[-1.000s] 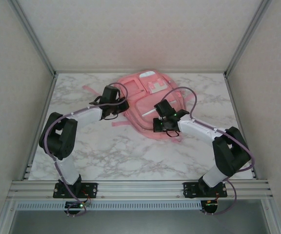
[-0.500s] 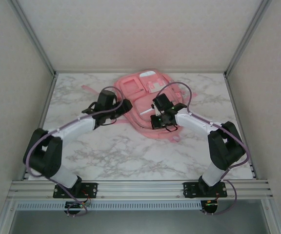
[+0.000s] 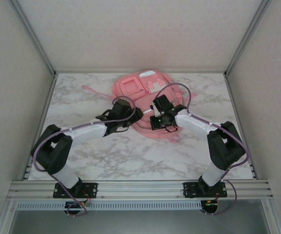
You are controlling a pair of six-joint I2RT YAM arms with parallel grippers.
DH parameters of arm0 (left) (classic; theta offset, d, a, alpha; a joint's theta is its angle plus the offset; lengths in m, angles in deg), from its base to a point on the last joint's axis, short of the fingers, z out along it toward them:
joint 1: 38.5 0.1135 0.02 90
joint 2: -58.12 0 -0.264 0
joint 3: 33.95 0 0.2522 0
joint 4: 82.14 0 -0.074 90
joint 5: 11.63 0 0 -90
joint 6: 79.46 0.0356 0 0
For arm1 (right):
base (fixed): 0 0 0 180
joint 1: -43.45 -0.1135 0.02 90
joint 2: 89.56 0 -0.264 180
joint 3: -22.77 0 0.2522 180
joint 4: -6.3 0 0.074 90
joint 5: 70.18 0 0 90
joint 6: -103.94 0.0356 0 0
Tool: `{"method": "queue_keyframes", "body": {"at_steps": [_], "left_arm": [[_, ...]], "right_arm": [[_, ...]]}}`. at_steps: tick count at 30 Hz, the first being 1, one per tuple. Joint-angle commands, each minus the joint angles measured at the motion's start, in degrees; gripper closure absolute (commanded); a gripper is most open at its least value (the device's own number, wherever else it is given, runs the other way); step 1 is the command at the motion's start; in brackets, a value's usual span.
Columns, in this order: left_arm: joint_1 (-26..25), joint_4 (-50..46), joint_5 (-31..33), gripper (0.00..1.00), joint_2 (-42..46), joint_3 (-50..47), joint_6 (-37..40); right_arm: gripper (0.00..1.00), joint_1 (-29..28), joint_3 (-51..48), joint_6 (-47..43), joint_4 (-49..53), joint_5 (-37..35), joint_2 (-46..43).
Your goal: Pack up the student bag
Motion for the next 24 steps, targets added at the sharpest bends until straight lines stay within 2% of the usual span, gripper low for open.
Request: {"method": "queue_keyframes", "body": {"at_steps": [1,2,6,14,24], "left_arm": [[-1.35,3.54,-0.14,0.46,-4.20,4.22,-1.73],[-1.45,4.13,-0.54,0.53,-5.50,4.53,-1.87],[-1.51,4.39,-0.28,1.00,-7.31,4.62,-1.54],[1.22,-3.83,0.92,1.00,-0.83,0.85,5.41],[9.24,-18.09,-3.18,1.00,6.16,-0.55,17.50]], "right_arm": [[1.00,0.01,-1.51,-1.82,-1.68,4.25,-1.50],[1.00,0.00,-1.52,-2.15,-1.49,4.86,-1.76],[1.00,0.00,-0.69,-6.22,0.49,5.84,-2.68],[1.00,0.41,-0.27,-25.73,7.37,2.93,-5.28],[1.00,4.31,0.77,-36.95,12.80,0.21,-3.25]]}}
